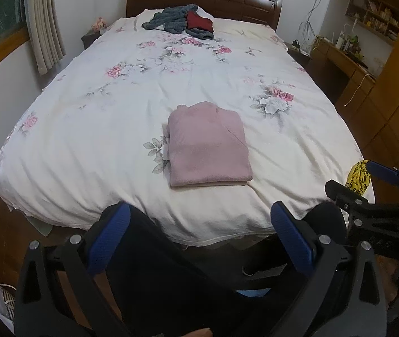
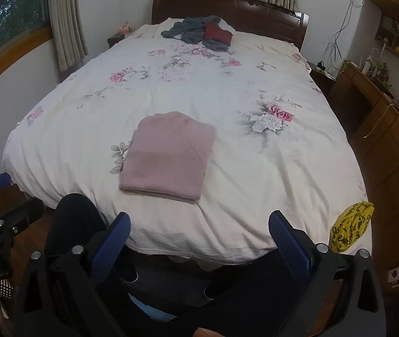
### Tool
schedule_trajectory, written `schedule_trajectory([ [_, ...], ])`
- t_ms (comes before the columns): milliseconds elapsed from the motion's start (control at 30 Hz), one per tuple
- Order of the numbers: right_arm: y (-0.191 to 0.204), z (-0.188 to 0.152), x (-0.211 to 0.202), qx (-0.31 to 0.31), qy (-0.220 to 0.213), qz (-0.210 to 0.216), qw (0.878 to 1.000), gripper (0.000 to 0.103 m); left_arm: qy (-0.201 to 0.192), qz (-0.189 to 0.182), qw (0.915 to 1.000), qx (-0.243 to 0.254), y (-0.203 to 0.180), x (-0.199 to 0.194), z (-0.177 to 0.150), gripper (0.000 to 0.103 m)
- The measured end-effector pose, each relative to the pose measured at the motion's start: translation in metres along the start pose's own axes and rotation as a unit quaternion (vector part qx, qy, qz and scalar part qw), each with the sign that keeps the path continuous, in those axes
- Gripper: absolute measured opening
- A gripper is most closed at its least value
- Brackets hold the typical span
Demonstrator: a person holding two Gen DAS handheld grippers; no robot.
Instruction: Fold small clothes
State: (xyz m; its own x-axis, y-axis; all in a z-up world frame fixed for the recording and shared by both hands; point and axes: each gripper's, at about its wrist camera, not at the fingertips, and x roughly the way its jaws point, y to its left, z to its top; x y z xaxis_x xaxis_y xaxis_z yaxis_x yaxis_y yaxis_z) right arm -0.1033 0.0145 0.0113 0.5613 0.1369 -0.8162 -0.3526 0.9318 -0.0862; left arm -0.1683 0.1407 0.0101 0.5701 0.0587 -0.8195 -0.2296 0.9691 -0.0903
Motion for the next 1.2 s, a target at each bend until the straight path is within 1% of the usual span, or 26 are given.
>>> schedule_trajectory([
  [733,-0.0043,-0.0013,0.0013,0.004,0.0,0.002,1.0,0.099,0.009,0.0,1.0,0.004,-0.0025,0.0049,0.0,0.099],
  [1200,-0.0013,-0.0019,0.0006,-0.001,-0.005,-0.004,1.0,0.099,0.011,-0.003,0.9999,0.003,-0.0013,0.0047,0.0016,0.099],
])
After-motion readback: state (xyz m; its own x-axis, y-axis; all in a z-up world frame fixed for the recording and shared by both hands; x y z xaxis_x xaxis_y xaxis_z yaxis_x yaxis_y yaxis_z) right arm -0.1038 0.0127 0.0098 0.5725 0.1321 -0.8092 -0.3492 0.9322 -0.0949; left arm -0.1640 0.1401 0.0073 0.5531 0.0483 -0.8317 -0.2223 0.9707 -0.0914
